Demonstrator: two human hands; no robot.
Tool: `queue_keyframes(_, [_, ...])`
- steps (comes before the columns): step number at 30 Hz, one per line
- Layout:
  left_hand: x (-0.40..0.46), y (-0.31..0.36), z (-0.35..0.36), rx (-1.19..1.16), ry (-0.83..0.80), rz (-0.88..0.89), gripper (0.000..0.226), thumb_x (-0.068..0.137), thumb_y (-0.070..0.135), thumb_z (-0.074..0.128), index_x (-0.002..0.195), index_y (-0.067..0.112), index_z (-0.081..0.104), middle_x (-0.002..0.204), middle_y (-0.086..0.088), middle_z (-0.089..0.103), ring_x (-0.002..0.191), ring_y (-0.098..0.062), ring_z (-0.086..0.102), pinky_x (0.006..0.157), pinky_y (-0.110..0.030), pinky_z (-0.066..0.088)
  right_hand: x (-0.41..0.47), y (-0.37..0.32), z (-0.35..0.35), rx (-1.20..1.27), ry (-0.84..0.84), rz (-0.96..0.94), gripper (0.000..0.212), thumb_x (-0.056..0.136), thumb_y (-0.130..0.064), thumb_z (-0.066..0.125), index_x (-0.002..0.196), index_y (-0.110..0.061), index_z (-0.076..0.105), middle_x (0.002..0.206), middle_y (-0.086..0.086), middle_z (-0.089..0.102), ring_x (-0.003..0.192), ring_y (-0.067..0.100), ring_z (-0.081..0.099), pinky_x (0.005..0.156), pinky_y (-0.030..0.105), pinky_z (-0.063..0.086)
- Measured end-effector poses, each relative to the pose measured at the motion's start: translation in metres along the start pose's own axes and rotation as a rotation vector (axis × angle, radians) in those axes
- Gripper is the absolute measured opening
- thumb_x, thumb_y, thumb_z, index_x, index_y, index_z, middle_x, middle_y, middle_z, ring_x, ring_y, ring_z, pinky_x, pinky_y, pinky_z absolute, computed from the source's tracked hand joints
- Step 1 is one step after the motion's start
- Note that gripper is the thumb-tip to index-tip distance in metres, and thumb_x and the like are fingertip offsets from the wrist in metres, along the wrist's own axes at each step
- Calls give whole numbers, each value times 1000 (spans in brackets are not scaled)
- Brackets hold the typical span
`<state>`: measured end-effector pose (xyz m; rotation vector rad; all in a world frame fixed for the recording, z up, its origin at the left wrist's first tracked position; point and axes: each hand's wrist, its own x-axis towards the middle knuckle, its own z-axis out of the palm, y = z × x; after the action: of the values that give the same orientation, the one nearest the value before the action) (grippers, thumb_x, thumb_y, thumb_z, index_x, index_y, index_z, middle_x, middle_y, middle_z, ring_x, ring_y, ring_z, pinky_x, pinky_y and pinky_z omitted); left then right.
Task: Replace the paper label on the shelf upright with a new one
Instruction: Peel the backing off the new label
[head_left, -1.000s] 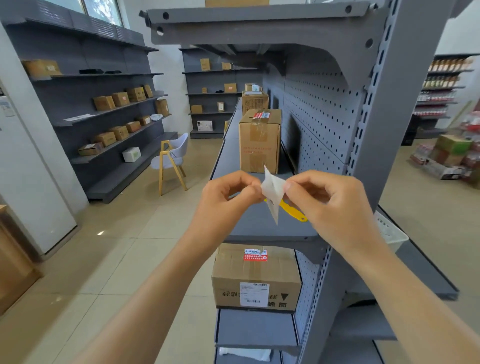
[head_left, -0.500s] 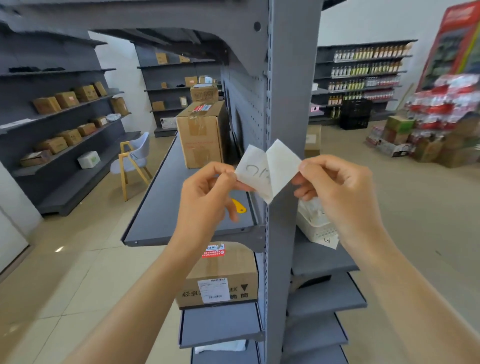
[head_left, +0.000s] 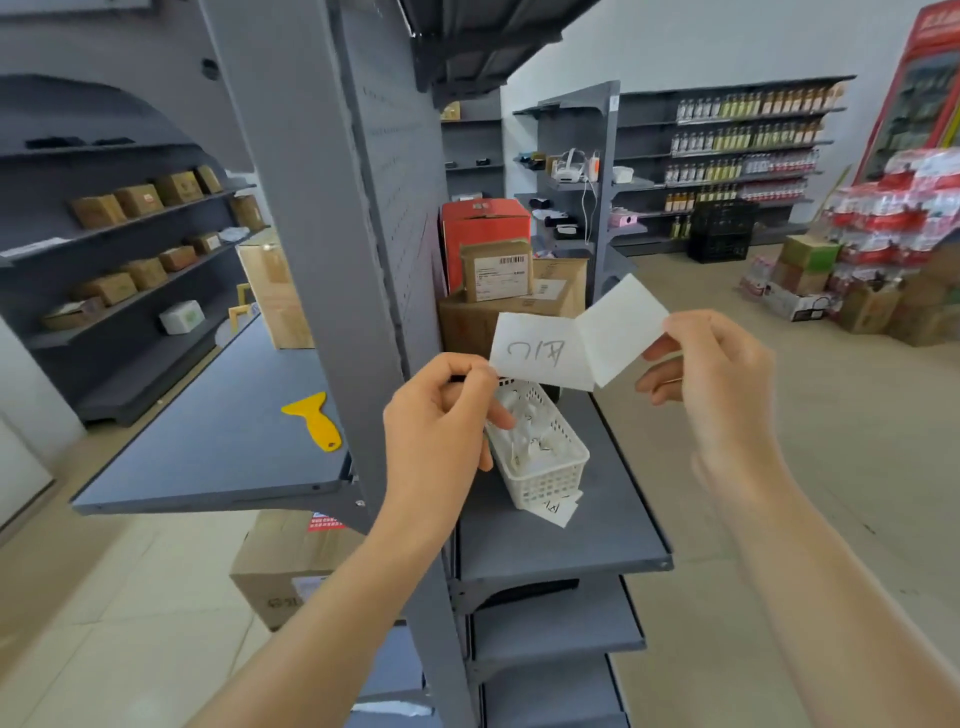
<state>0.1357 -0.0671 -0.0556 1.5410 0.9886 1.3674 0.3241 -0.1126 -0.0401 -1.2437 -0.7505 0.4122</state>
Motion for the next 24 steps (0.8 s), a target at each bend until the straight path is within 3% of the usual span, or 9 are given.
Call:
queue_keyframes(7, [30,-33,32,47,83,-204,19,94,21,53,84,16,68,64,12,67,39,-9,42,43,-20,36,36,25,-17,68,42,60,17,92,-18,55,79,-14,65,67,-5,63,49,17,56,48,24,42])
queue_keyframes(10, [44,-56,40,108,89,-324,18,94,28,53,85,24,67,61,7,60,46,-8,46,50,-24,35,42,37,-10,62,-11,95,17,92,-19,56,78,-17,66,67,-5,64,50,16,57,49,25,44])
queue_keyframes(13, [56,-76,54,127,72,-361,18,93,31,54,81,28,67,81,0,74,57,-11,56,57,-28,39,44,45,2,22,-87,104,19,92,-18,58,76,-20,68,62,-8,65,50,14,58,47,23,46])
queue_keyframes(16, [70,-92,72,157,29,-390,16,92,29,54,84,26,68,88,-1,77,63,-13,65,65,-31,44,47,52,10,-14,-135,117,24,91,-17,58,70,-22,67,56,-11,62,52,14,59,48,23,47])
queue_keyframes(20, [87,-112,88,185,-66,-413,24,100,20,43,99,26,67,87,9,69,63,-13,68,52,-27,46,50,70,19,-83,-207,176,23,93,-18,60,72,-21,70,54,-10,61,54,15,59,55,28,47])
queue_keyframes(24, [101,-140,90,222,-97,-469,19,99,22,53,110,17,69,89,6,72,75,-20,78,49,-24,56,57,83,23,-146,-248,218,20,93,-20,62,77,-20,74,57,-9,63,55,13,61,61,33,50])
